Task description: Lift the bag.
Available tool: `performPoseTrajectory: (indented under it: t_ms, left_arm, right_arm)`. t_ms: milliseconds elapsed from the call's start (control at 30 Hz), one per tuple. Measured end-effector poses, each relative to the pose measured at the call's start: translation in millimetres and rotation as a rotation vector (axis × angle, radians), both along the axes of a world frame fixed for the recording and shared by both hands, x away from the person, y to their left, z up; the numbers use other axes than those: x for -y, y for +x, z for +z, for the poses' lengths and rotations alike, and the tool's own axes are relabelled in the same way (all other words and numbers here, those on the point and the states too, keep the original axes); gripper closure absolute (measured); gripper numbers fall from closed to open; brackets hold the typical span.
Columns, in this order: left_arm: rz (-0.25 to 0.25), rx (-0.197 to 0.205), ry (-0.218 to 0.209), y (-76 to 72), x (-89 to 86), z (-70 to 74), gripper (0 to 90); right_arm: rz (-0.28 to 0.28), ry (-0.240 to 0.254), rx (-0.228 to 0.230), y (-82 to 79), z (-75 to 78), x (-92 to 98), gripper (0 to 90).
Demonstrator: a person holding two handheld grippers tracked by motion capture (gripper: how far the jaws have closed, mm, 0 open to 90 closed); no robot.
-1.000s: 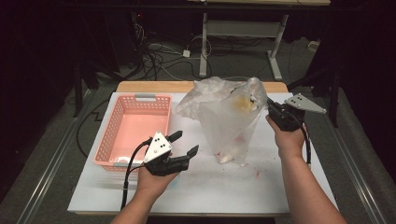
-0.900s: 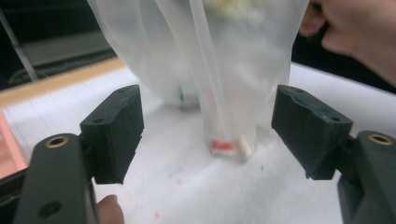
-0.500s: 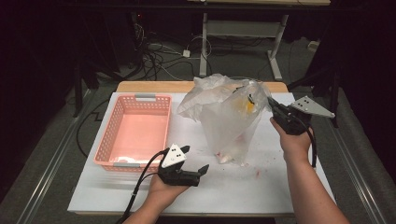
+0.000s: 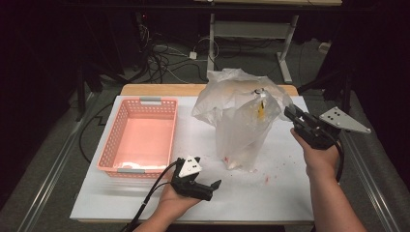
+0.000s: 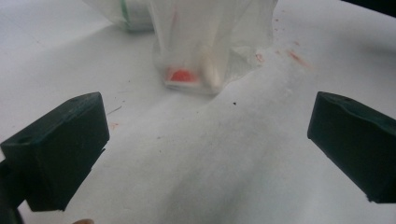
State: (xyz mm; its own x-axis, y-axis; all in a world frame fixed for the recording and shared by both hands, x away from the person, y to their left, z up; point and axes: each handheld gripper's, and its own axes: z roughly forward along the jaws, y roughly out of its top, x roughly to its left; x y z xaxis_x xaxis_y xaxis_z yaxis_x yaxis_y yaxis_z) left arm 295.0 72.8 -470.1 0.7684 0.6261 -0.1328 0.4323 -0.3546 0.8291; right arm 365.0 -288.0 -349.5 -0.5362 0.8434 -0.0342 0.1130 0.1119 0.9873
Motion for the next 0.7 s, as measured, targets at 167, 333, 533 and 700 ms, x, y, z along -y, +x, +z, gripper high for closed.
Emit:
performPoseTrajectory:
  t_ms: [167,333,533,700]
  left_arm:
    - [0.003,-0.011,0.011,0.6,2.2,-5.2,0.0]
    - [0.012,-0.019,0.013,2.1,1.4,-8.4,0.0]
    - [0.019,-0.015,0.011,1.6,0.4,-9.3,0.0]
    - [0.019,-0.011,0.016,1.7,0.8,-10.7,0.0]
  right_arm:
    - [0.014,-0.002,0.02,-14.8,3.0,5.7,73.9]
    - [0.024,-0.01,0.001,-26.6,-1.4,8.8,67.2]
    - [0.045,-0.081,-0.108,-25.5,-34.7,4.1,52.5]
    - [0.069,-0.135,-0.183,-27.1,-64.9,-2.3,38.9]
